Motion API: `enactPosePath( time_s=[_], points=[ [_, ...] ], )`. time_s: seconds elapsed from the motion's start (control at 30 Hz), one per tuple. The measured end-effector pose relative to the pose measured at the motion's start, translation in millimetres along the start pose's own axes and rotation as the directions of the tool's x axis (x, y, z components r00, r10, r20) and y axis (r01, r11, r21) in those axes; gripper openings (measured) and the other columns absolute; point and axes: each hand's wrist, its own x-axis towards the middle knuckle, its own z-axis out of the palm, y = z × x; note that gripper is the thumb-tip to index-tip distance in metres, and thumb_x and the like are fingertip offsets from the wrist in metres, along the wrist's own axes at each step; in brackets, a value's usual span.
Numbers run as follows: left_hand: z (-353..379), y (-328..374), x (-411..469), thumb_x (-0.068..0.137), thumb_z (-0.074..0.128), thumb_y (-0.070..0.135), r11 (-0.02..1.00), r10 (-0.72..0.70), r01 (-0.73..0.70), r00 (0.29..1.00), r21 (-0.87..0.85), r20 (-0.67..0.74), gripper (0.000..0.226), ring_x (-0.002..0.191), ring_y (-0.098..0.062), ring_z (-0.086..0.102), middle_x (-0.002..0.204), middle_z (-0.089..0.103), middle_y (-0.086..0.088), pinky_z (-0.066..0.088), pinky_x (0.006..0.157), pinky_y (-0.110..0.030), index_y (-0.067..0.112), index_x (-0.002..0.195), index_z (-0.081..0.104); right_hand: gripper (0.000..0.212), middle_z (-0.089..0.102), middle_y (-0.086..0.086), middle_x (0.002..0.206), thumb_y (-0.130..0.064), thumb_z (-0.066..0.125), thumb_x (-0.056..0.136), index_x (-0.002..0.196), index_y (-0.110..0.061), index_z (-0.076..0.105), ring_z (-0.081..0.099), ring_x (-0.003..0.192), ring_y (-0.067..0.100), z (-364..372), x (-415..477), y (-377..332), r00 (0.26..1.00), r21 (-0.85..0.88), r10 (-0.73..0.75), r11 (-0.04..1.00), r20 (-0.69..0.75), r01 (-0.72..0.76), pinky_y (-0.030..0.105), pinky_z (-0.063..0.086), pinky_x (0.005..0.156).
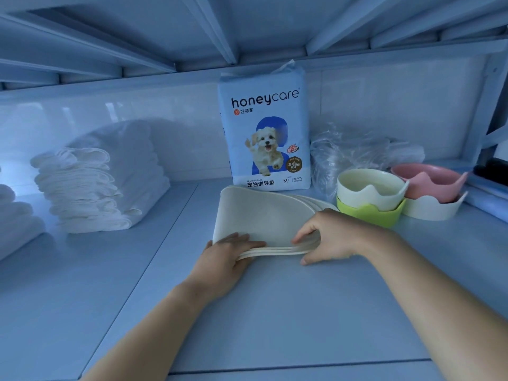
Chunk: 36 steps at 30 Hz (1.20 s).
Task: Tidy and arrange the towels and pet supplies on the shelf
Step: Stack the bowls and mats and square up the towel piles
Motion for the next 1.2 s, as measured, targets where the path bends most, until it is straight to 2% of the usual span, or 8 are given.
enactPosePath(
  time_s=[0.2, 0.37, 0.53, 0.6, 0.7, 0.83, 1.0, 1.2],
  points=[
    [7.8, -4.4, 7.8, 0.072, 0.009, 0.065, 0.998, -0.019, 0.017, 1.0, -0.055, -0.024, 0.067, 0.136, -0.008, 0.032, 0.14, 0.045, 0.015, 0.035, 0.105, -0.042, 0.051, 0.126, 0.047, 0.029, 0.066, -0.012, 0.11, -0.039, 0.075, 0.072, 0.101, -0.039, 0.07, 0.058, 0.103, 0.007, 6.6, 6.9, 0.3, 0.999, 0.039, -0.024, 0.999, -0.037, 0.026, 0.03, 0.049, 0.09],
    [6.9, -0.2, 21.7, 0.09, 0.031, 0.04, 0.979, -0.055, 0.044, 0.997, -0.198, -0.048, 0.038, 0.123, -0.005, 0.044, 0.128, 0.051, 0.025, 0.037, 0.102, -0.044, 0.049, 0.121, 0.05, 0.018, 0.071, -0.008, 0.098, -0.034, 0.066, 0.078, 0.095, -0.036, 0.073, 0.059, 0.096, 0.01, 8.2, 14.3, 2.7, 0.982, 0.037, -0.014, 0.999, -0.189, 0.021, 0.032, 0.051, 0.082],
    [4.6, -10.6, 13.7, 0.076, 0.023, 0.067, 0.996, 0.021, -0.02, 1.0, -0.085, 0.008, 0.06, 0.138, -0.006, 0.026, 0.144, 0.038, 0.016, 0.026, 0.111, -0.047, 0.05, 0.129, 0.045, 0.021, 0.071, -0.009, 0.095, -0.037, 0.071, 0.075, 0.096, -0.034, 0.073, 0.061, 0.091, 0.009, 11.4, 13.0, 1.5, 0.988, 0.036, -0.034, 0.999, -0.154, 0.04, 0.031, 0.051, 0.083],
    [0.0, -9.6, 10.0, 0.073, 0.031, 0.071, 0.999, 0.011, -0.01, 1.0, -0.035, 0.02, 0.061, 0.14, -0.002, 0.02, 0.146, 0.034, 0.018, 0.017, 0.114, -0.048, 0.05, 0.128, 0.046, 0.029, 0.07, -0.011, 0.102, -0.041, 0.076, 0.071, 0.099, -0.032, 0.072, 0.061, 0.097, 0.007, 12.5, 10.6, 0.3, 0.993, 0.054, -0.042, 0.997, -0.111, 0.048, 0.03, 0.049, 0.089],
    [-7.3, -8.8, 6.2, 0.064, 0.032, 0.076, 0.997, 0.063, -0.063, 0.998, -0.035, -0.004, 0.07, 0.138, 0.001, 0.021, 0.145, 0.036, 0.019, 0.013, 0.112, -0.037, 0.048, 0.125, 0.05, 0.043, 0.065, -0.017, 0.115, -0.048, 0.079, 0.065, 0.104, -0.032, 0.07, 0.055, 0.109, 0.0, 13.1, 7.8, -1.7, 0.993, 0.107, -0.053, 0.992, -0.108, 0.065, 0.023, 0.044, 0.096],
    [-9.3, -16.3, 5.6, 0.063, 0.039, 0.073, 0.984, 0.115, -0.12, 0.992, -0.131, -0.047, 0.061, 0.13, 0.005, 0.028, 0.138, 0.046, 0.015, 0.022, 0.109, -0.023, 0.047, 0.114, 0.06, 0.048, 0.058, -0.018, 0.127, -0.051, 0.079, 0.064, 0.106, -0.032, 0.07, 0.049, 0.118, -0.001, 18.6, 10.1, -6.5, 0.99, 0.148, -0.106, 0.982, -0.095, 0.119, 0.02, 0.038, 0.101],
    [-5.3, -20.9, 9.1, 0.065, 0.042, 0.07, 0.976, 0.12, -0.125, 0.992, -0.18, -0.035, 0.047, 0.127, 0.007, 0.033, 0.124, 0.046, 0.028, 0.027, 0.11, -0.026, 0.054, 0.106, 0.06, 0.045, 0.055, -0.018, 0.131, -0.048, 0.078, 0.068, 0.108, -0.033, 0.069, 0.047, 0.122, 0.003, 22.6, 15.5, -6.4, 0.991, 0.13, -0.11, 0.984, -0.081, 0.12, 0.025, 0.036, 0.104],
    [-3.0, -20.1, 9.7, 0.068, 0.041, 0.07, 0.981, 0.115, -0.125, 0.99, -0.15, -0.079, 0.049, 0.125, 0.011, 0.03, 0.122, 0.045, 0.031, 0.009, 0.103, -0.013, 0.05, 0.108, 0.062, 0.042, 0.059, -0.012, 0.127, -0.044, 0.078, 0.069, 0.108, -0.028, 0.07, 0.051, 0.117, 0.006, 20.8, 16.6, -11.1, 0.988, 0.084, -0.116, 0.989, -0.103, 0.125, 0.021, 0.039, 0.097]
  ],
)
